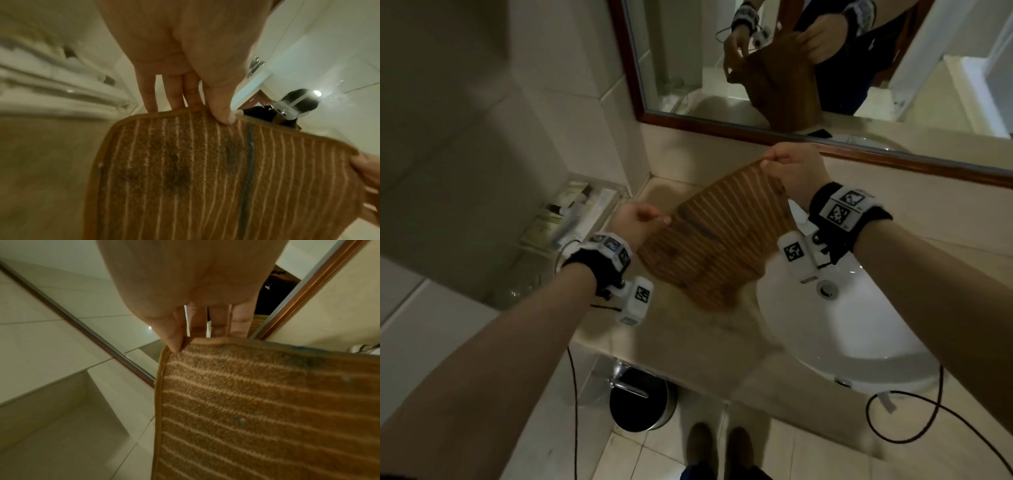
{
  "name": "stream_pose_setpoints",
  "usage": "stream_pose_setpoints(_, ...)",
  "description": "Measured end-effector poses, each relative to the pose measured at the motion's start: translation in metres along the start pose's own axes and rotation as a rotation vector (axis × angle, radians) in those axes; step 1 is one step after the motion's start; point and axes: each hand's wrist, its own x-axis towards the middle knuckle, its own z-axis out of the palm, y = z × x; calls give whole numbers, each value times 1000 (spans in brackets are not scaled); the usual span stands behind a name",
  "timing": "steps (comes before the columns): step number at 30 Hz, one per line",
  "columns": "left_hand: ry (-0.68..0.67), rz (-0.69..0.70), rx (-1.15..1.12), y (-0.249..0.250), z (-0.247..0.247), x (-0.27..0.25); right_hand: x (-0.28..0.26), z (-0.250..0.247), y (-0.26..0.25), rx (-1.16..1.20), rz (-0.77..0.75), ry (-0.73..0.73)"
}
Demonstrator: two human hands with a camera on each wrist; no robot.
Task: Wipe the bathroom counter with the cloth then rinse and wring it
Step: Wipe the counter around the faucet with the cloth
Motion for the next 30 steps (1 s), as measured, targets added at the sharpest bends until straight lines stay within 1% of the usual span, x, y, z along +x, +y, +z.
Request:
stream_pose_setpoints(3, 94, 43, -3, 13, -36, 26, 17, -3, 1, -1, 31, 55)
stream_pose_setpoints(5, 180, 116, 21, 26, -55, 41, 25, -4, -6, -7, 25, 67)
stream_pose_setpoints(6, 207, 161, 76, 34, -63, 44, 29, -4, -9, 10, 17, 83)
stream_pose_setpoints(8, 239, 273, 271, 42, -75, 45, 31, -1, -17, 119, 24, 92)
stream_pose_setpoints(10, 229, 387, 555, 39, -79, 38, 26, 5, -13, 269, 46, 58)
stream_pose_setpoints(11, 215, 424, 671, 32, -77, 34, 21, 8, -6, 275, 41, 52)
stream_pose_setpoints(12, 187, 441, 751, 22, -74, 28, 15, 14, 3, 226, 31, 46)
stream_pose_setpoints(13, 141, 438, 794, 8, -69, 22, 6, 19, 14, 145, 19, 17)
stream_pose_setpoints(15, 20, 372, 795, -27, -52, 1, -21, 34, 39, 25, 25, -88)
stream_pose_setpoints(17, -97, 287, 770, -66, -30, -28, -55, 51, 68, 22, 140, -180)
stream_pose_setpoints(19, -238, 144, 796, -99, -5, -59, -90, 70, 95, 5, 277, -257)
stream_pose_setpoints(20, -310, 81, 808, -114, 7, -73, -105, 79, 106, -7, 322, -305)
stream_pose_setpoints(22, -411, 37, 767, -138, 29, -98, -129, 92, 122, -35, 403, -390)
stream_pose_setpoints(25, -475, 33, 696, -156, 49, -122, -153, 104, 138, -77, 486, -437)
stream_pose_setpoints(27, -505, 17, 663, -158, 55, -128, -159, 109, 147, -106, 531, -448)
stream_pose_setpoints(30, -497, 36, 671, -153, 57, -126, -157, 110, 152, -112, 615, -445)
